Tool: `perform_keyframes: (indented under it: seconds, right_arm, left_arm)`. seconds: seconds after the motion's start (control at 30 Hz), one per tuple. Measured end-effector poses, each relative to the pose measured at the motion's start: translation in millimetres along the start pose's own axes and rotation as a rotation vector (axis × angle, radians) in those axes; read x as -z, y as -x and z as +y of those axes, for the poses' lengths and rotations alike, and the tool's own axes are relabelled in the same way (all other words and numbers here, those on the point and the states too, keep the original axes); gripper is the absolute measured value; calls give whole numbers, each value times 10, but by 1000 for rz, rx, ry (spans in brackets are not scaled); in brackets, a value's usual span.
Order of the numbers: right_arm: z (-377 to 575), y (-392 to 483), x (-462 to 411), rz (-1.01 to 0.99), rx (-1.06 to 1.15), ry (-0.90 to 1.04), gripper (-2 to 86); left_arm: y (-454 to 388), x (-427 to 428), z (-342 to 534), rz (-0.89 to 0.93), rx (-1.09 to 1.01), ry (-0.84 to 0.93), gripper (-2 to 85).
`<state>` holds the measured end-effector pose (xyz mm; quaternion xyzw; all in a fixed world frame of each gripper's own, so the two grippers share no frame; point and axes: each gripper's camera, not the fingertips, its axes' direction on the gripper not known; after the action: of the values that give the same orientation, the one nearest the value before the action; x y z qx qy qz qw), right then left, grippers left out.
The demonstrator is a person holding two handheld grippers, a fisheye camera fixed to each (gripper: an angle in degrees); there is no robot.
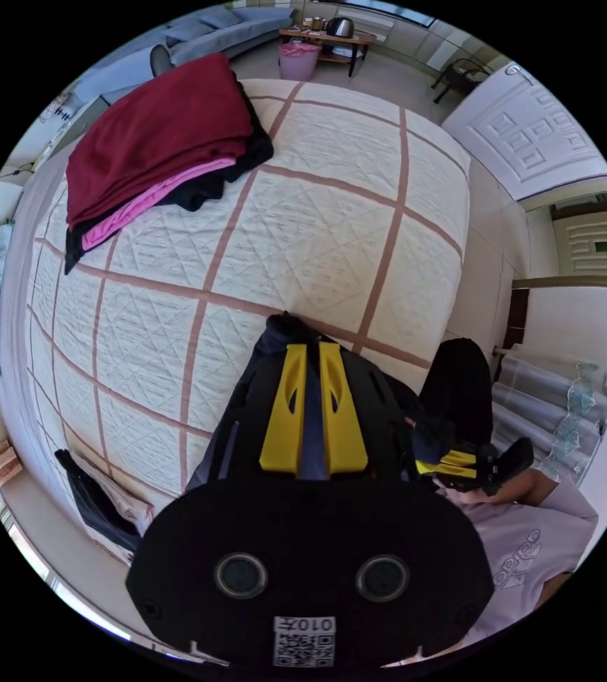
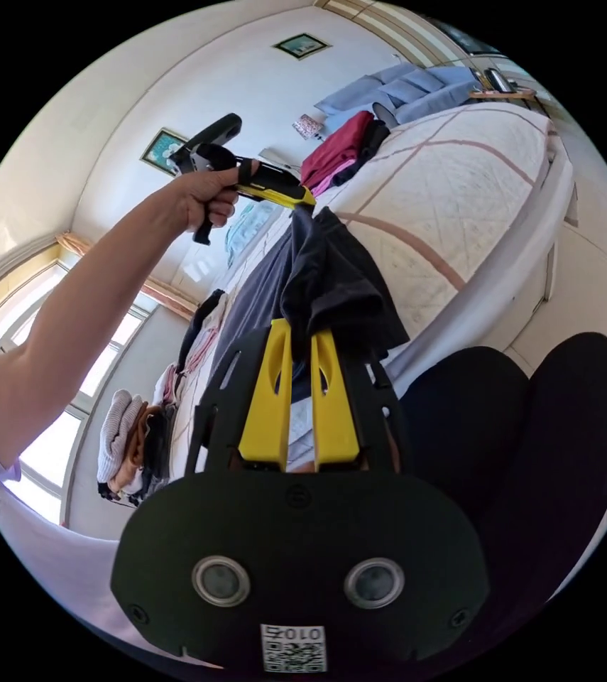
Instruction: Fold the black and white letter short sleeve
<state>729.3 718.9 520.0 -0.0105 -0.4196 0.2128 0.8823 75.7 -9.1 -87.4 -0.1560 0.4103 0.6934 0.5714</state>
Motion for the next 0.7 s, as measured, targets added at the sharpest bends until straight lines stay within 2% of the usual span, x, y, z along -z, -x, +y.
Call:
perform_keyframes:
  seconds: [0.13, 0.23, 0.3, 0.4, 0.53, 0.7]
  right_arm:
    - [-54, 6, -17, 16, 20, 54, 59]
    - [-62, 2, -31, 12, 6, 82, 60]
    - [-72, -17, -41, -7, -15, 103, 61]
    - [-87, -5, -16, -30, -22, 142, 62]
    - [-5, -22, 225, 46, -17, 146, 52]
    - [140, 86, 533, 215, 16, 71, 40]
  left_arm:
    - [25, -135, 162, 79, -3, -63, 61]
    - [52, -48, 461, 158, -30, -190, 71]
    - [81, 153, 870, 190, -40, -336, 78]
    - [123, 363, 1556, 190, -31, -450, 86]
    - [60, 211, 2499, 145, 0, -480, 92]
    - [-417, -744, 3645, 54, 11, -419, 96]
